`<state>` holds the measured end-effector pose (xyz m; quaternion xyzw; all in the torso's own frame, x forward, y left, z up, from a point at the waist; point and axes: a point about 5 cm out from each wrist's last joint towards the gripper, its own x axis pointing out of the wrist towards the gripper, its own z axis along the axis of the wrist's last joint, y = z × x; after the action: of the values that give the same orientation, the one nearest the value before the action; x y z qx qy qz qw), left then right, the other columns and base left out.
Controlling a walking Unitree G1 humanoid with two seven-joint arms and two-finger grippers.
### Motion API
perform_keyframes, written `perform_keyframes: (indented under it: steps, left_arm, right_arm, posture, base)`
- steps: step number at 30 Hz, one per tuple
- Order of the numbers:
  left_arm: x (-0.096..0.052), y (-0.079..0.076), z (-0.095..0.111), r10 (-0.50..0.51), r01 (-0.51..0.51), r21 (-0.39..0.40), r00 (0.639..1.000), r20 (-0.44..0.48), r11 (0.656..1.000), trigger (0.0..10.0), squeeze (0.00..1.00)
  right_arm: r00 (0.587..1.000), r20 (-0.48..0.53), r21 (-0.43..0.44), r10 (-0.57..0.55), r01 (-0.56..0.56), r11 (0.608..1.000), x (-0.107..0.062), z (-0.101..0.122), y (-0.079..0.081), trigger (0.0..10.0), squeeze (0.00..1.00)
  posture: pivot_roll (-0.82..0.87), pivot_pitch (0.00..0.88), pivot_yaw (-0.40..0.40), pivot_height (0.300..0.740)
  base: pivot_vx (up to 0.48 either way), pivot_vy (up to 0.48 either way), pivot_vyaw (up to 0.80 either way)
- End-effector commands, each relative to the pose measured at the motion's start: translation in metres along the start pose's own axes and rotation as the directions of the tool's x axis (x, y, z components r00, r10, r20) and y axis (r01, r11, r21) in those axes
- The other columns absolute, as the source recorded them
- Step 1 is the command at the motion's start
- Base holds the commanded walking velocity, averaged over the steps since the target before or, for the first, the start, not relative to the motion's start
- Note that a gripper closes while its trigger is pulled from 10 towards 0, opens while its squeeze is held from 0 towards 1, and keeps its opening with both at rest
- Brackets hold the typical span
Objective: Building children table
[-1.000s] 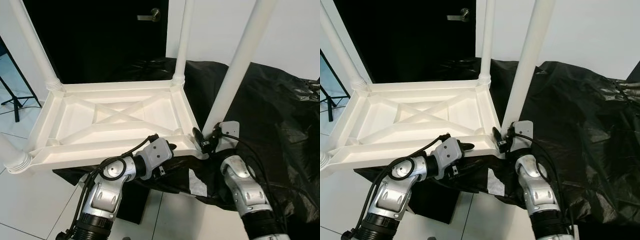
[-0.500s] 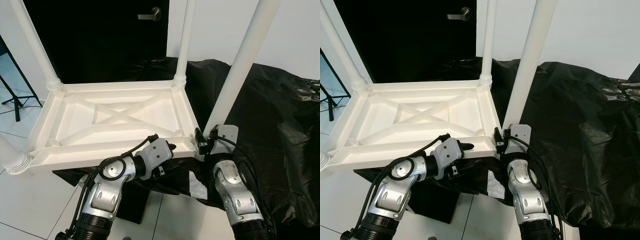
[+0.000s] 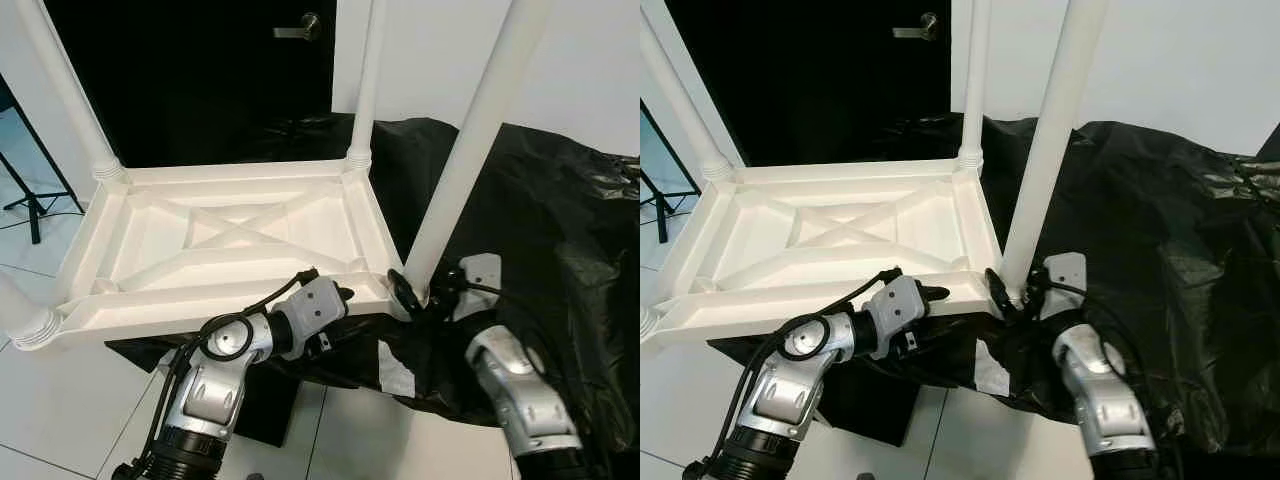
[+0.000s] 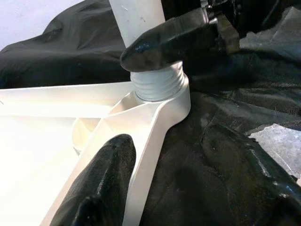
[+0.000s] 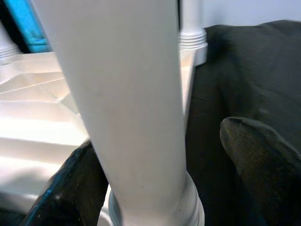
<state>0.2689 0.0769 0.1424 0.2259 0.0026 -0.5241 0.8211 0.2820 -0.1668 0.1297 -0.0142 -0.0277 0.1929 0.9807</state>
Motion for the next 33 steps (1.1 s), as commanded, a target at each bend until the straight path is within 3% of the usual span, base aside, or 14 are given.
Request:
perform_keyframes:
  steps: [1, 4, 7, 8, 13, 14, 15, 16, 22, 28, 29, 30, 31, 33]
  left_arm:
    - [-0.001, 0.007, 0.000, 0.130, -0.130, -0.004, 0.992, 0.005, 0.992, 10.0, 0.00]
    - [0.000, 0.006, 0.000, 0.129, -0.129, -0.003, 0.992, 0.003, 0.992, 10.0, 0.00]
    - [0.000, 0.006, 0.000, 0.129, -0.129, -0.003, 0.992, 0.003, 0.992, 10.0, 0.00]
    - [-0.001, 0.008, 0.001, 0.139, -0.139, -0.002, 0.990, 0.005, 0.990, 10.0, 0.00]
    - [-0.002, 0.008, 0.000, 0.139, -0.139, 0.002, 0.990, 0.003, 0.990, 10.0, 0.00]
    - [-0.001, 0.007, 0.001, 0.137, -0.137, 0.003, 0.991, 0.004, 0.991, 10.0, 0.00]
    - [-0.001, 0.007, 0.001, 0.137, -0.137, 0.003, 0.991, 0.004, 0.991, 10.0, 0.00]
    - [-0.001, 0.007, 0.001, 0.137, -0.137, 0.003, 0.991, 0.005, 0.991, 10.0, 0.00]
    - [-0.002, 0.008, 0.002, 0.146, -0.146, 0.000, 0.989, 0.005, 0.989, 10.0, 0.00]
    - [-0.002, 0.006, 0.001, 0.142, -0.142, -0.003, 0.990, 0.005, 0.990, 10.0, 0.00]
    - [-0.002, 0.006, 0.001, 0.142, -0.142, -0.003, 0.990, 0.005, 0.990, 10.0, 0.00]
    - [-0.002, 0.006, 0.001, 0.142, -0.142, -0.003, 0.990, 0.005, 0.990, 10.0, 0.00]
    - [-0.002, 0.006, 0.001, 0.142, -0.142, -0.004, 0.990, 0.005, 0.990, 10.0, 0.00]
    - [-0.002, 0.006, 0.001, 0.142, -0.142, -0.004, 0.990, 0.005, 0.990, 10.0, 0.00]
  right_arm:
    - [0.999, -0.009, 0.003, 0.050, -0.050, 0.999, 0.001, -0.001, -0.006, 10.0, 0.00]
    - [0.978, -0.048, -0.044, 0.202, -0.204, 0.978, 0.013, 0.000, -0.013, 10.0, 0.00]
    - [0.974, -0.056, -0.055, 0.221, -0.224, 0.973, 0.016, 0.000, -0.014, 10.0, 0.00]
    - [0.950, -0.087, -0.071, 0.298, -0.305, 0.950, 0.026, -0.002, -0.009, 10.0, 0.00]
    - [0.920, -0.115, -0.075, 0.376, -0.385, 0.920, 0.035, -0.006, 0.000, 10.0, 0.00]
    - [0.911, -0.119, -0.074, 0.395, -0.405, 0.911, 0.037, -0.008, 0.002, 7.9, 0.00]
    - [0.911, -0.119, -0.074, 0.395, -0.405, 0.911, 0.037, -0.008, 0.002, 7.9, 0.00]
    - [0.905, -0.125, -0.077, 0.407, -0.418, 0.905, 0.038, -0.009, 0.003, 0.0, 0.00]
    - [0.899, -0.127, -0.071, 0.419, -0.429, 0.900, 0.036, -0.012, 0.000, 0.0, 0.00]
    - [0.935, -0.121, -0.061, 0.334, -0.343, 0.937, 0.032, -0.013, -0.008, 0.0, 0.00]
    - [0.942, -0.117, -0.056, 0.314, -0.322, 0.945, 0.032, -0.013, -0.008, 6.5, 0.00]
    - [0.942, -0.117, -0.056, 0.314, -0.322, 0.945, 0.032, -0.013, -0.008, 6.5, 0.00]
    - [0.953, -0.116, -0.069, 0.280, -0.289, 0.955, 0.031, -0.014, -0.007, 10.0, 0.00]
    - [0.953, -0.116, -0.069, 0.280, -0.289, 0.955, 0.031, -0.014, -0.007, 10.0, 0.00]
  posture:
    - [-0.01, 0.000, -0.047, 0.740]
    - [0.00, 0.000, -0.054, 0.740]
    - [0.00, 0.000, -0.054, 0.740]
    - [0.01, 0.000, -0.057, 0.740]
    - [0.02, 0.000, -0.055, 0.740]
    - [0.02, 0.000, -0.059, 0.740]
    - [0.02, 0.000, -0.059, 0.740]
    - [0.02, 0.000, -0.061, 0.740]
    - [0.02, 0.000, -0.063, 0.740]
    - [0.01, 0.000, -0.061, 0.740]
    - [0.01, 0.000, -0.061, 0.740]
    - [0.01, 0.000, -0.061, 0.740]
    - [0.01, 0.000, -0.059, 0.740]
    - [0.01, 0.000, -0.059, 0.740]
  base:
    - [0.000, 0.000, 0.00]
    - [0.000, 0.000, 0.00]
    - [0.000, 0.000, 0.00]
    - [0.000, 0.000, 0.00]
    - [0.000, 0.000, 0.00]
    - [0.000, 0.000, 0.00]
    - [0.000, 0.000, 0.00]
    - [0.000, 0.000, 0.00]
    - [0.000, 0.000, 0.00]
    - [0.000, 0.000, 0.00]
    - [0.000, 0.000, 0.00]
    - [0.000, 0.000, 0.00]
    - [0.000, 0.000, 0.00]
    - [0.000, 0.000, 0.00]
